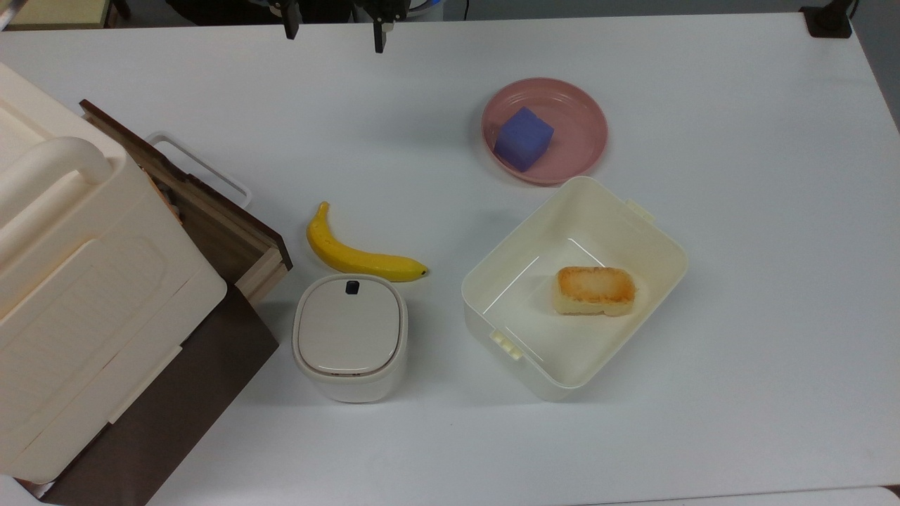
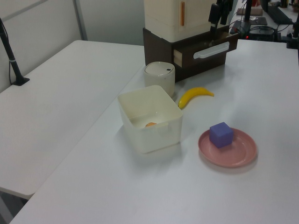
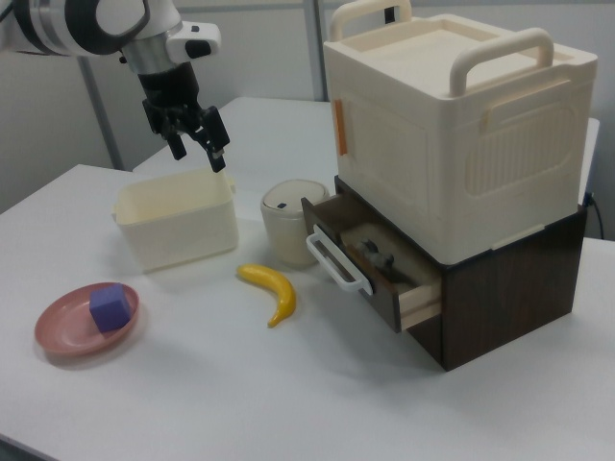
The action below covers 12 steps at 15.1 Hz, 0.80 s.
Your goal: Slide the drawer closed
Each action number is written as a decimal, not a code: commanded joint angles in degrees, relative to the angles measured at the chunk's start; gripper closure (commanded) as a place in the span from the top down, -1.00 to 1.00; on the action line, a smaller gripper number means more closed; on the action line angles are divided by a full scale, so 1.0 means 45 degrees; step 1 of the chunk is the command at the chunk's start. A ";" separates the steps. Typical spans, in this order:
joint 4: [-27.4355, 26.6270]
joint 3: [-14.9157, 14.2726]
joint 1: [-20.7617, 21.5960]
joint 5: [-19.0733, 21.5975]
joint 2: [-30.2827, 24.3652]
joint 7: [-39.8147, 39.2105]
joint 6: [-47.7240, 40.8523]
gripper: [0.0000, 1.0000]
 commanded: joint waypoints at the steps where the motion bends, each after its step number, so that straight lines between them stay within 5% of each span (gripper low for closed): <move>1: -0.0011 -0.0054 0.0053 0.0328 -0.0094 0.0141 -0.0195 1.00; 12: 0.0126 -0.0054 0.0014 0.0328 -0.0094 0.0141 -0.0234 1.00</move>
